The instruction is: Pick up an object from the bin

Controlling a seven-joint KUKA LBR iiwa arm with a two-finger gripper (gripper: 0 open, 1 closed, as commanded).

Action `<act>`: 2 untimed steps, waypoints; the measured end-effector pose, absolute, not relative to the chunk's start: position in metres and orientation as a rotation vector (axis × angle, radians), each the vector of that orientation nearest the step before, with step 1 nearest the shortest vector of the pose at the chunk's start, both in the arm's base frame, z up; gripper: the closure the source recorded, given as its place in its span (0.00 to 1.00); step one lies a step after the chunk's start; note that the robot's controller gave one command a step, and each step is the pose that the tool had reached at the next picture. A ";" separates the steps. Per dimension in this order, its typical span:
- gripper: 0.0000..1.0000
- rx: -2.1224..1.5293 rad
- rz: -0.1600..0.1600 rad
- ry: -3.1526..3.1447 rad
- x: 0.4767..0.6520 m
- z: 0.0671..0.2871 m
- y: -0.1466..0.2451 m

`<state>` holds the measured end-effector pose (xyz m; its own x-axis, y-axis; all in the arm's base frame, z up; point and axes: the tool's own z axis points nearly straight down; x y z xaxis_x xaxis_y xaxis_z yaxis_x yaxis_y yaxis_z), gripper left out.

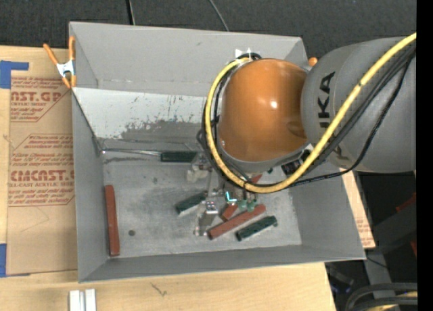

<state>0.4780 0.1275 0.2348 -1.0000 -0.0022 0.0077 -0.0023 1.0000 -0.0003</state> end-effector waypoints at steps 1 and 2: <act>1.00 0.000 -0.001 -3.142 0.480 0.239 0.126; 1.00 0.000 -0.001 -3.142 0.480 0.239 0.126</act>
Offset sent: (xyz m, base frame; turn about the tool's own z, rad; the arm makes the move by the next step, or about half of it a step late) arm 0.0000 0.0000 0.0000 0.0000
